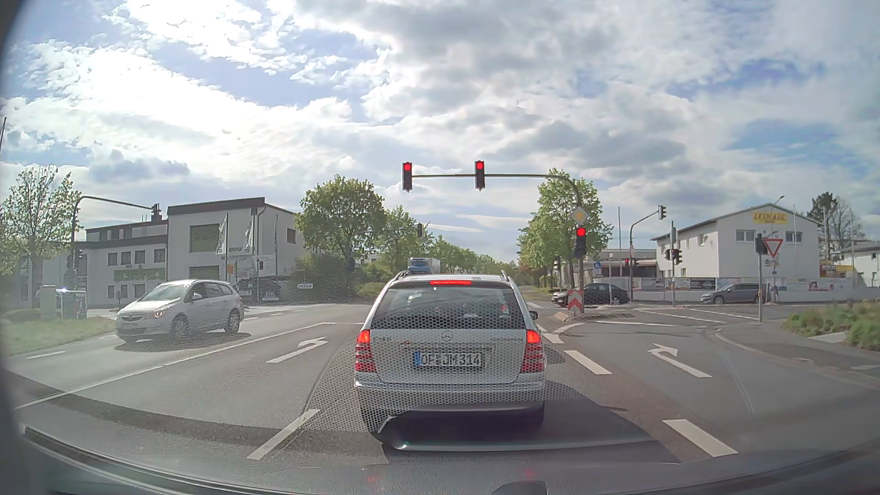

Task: Follow the waypoints while adhering to traffic rules and regulations

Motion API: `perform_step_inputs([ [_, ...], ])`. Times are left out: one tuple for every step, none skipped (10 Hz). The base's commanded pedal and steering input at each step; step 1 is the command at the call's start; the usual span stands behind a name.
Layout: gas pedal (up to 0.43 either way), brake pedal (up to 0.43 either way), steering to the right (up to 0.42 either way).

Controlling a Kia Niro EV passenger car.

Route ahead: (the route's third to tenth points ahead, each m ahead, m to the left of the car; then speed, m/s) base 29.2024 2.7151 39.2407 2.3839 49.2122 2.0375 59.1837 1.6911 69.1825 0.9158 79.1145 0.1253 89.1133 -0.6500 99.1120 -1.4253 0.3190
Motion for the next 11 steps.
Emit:
perform_step_inputs([
  [0.0, 0.134, 0.001],
  [0.0, 0.134, 0.001],
  [0.0, 0.128, 0.001],
  [0.0, 0.14, 0.001],
  [0.0, 0.14, 0.001],
  [0.0, 0.146, 0.001],
  [0.0, 0.152, 0.001],
  [0.0, 0.146, 0.001],
  [0.0, 0.14, 0.001],
  [0.0, 0.152, 0.001],
  [0.0, 0.152, 0.001],
])
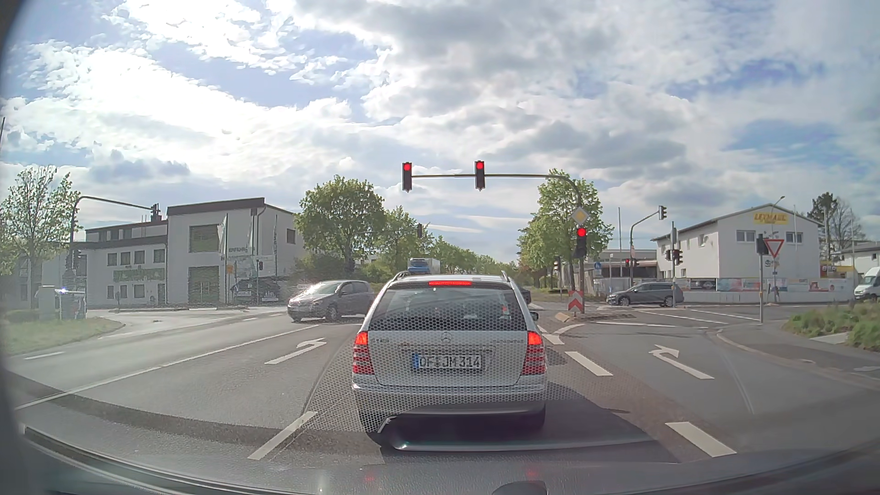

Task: Follow the waypoints while adhering to traffic rules and regulations

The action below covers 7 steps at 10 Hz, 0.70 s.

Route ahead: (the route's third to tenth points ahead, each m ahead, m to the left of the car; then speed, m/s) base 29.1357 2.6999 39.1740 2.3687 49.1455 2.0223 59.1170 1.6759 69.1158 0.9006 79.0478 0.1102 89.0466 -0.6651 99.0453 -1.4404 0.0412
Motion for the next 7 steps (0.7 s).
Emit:
perform_step_inputs([
  [0.0, 0.152, 0.001],
  [0.0, 0.152, 0.001],
  [0.0, 0.159, 0.001],
  [0.0, 0.159, 0.001],
  [0.0, 0.171, 0.001],
  [0.0, 0.183, 0.001],
  [0.0, 0.22, 0.001],
])
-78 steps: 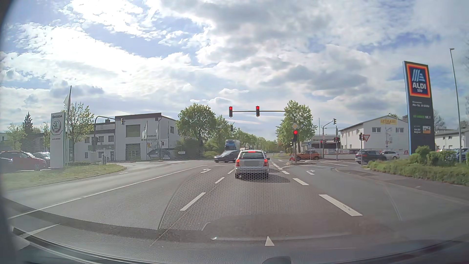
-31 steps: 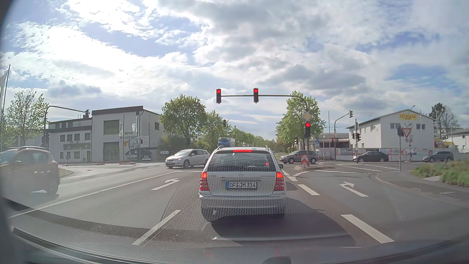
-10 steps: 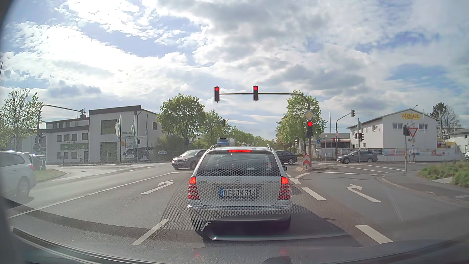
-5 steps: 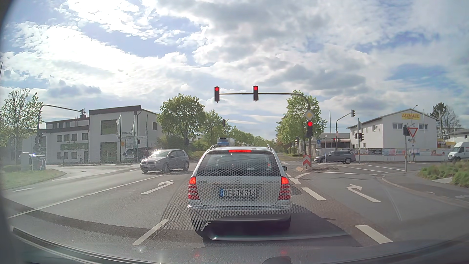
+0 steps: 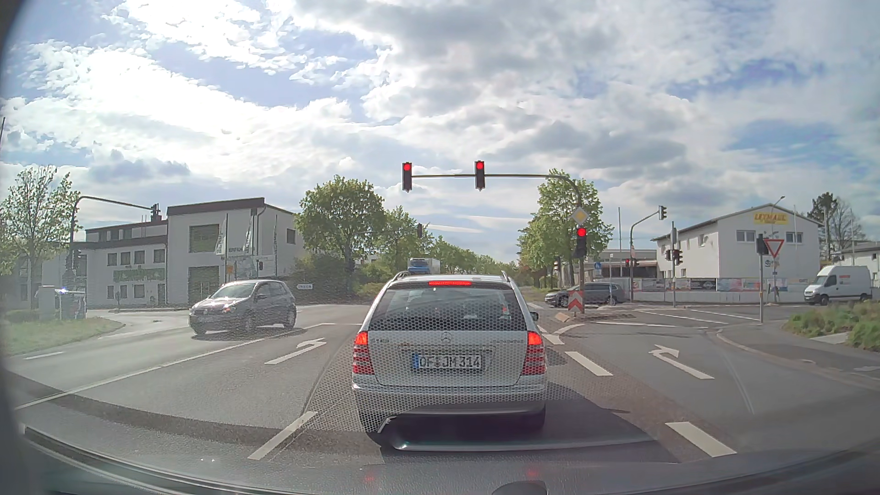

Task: Follow the waypoints while adhering to traffic rules and regulations

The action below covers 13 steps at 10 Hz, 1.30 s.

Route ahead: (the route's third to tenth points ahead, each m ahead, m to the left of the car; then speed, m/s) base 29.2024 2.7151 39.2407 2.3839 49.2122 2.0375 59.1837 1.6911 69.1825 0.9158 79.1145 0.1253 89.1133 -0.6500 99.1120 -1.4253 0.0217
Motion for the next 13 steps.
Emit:
perform_step_inputs([
  [0.0, 0.256, 0.001],
  [0.0, 0.28, 0.001],
  [0.0, 0.293, 0.001],
  [0.0, 0.293, 0.001],
  [0.0, 0.293, 0.001],
  [0.0, 0.293, 0.001],
  [0.0, 0.287, 0.001],
  [0.0, 0.28, 0.001],
  [0.0, 0.274, 0.001],
  [0.0, 0.256, 0.001],
  [0.0, 0.256, 0.001],
  [0.0, 0.256, 0.001],
  [0.0, 0.256, 0.001],
])
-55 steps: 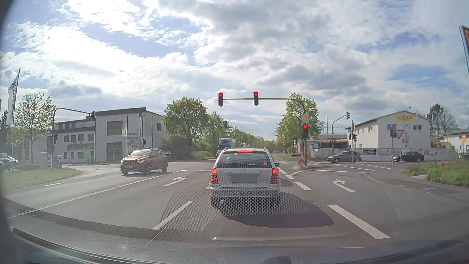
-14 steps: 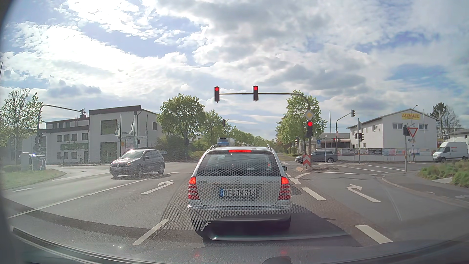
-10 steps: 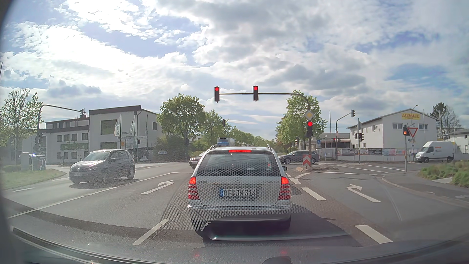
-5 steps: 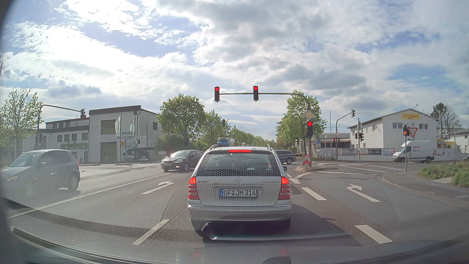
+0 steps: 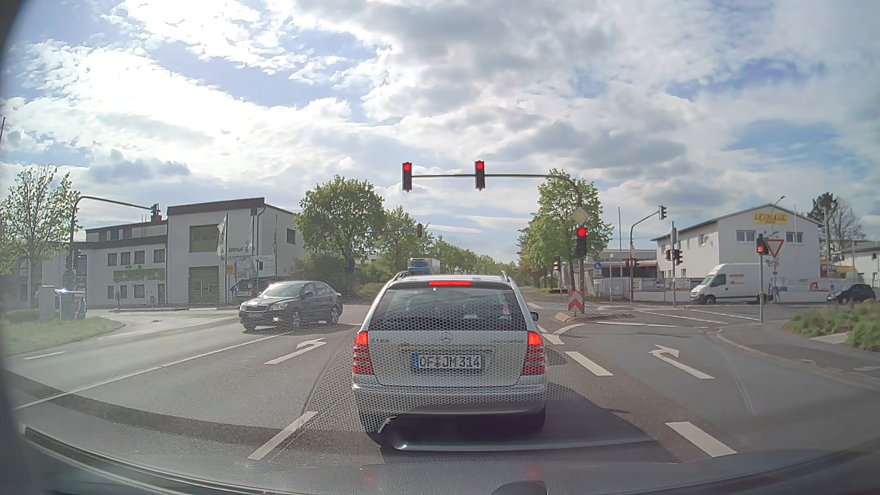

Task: Follow the waypoints while adhering to traffic rules and regulations

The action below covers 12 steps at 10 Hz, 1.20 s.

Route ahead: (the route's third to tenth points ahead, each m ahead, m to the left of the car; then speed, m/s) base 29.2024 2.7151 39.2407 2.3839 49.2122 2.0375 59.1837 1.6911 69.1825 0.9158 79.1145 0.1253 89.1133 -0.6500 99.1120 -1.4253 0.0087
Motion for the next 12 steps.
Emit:
perform_step_inputs([
  [0.0, 0.256, 0.001],
  [0.0, 0.256, 0.001],
  [0.0, 0.262, 0.001],
  [0.0, 0.25, 0.001],
  [0.0, 0.256, 0.001],
  [0.0, 0.256, 0.001],
  [0.0, 0.256, 0.001],
  [0.0, 0.256, 0.001],
  [0.0, 0.256, 0.001],
  [0.0, 0.256, 0.001],
  [0.0, 0.256, 0.001],
  [0.0, 0.256, 0.001],
])
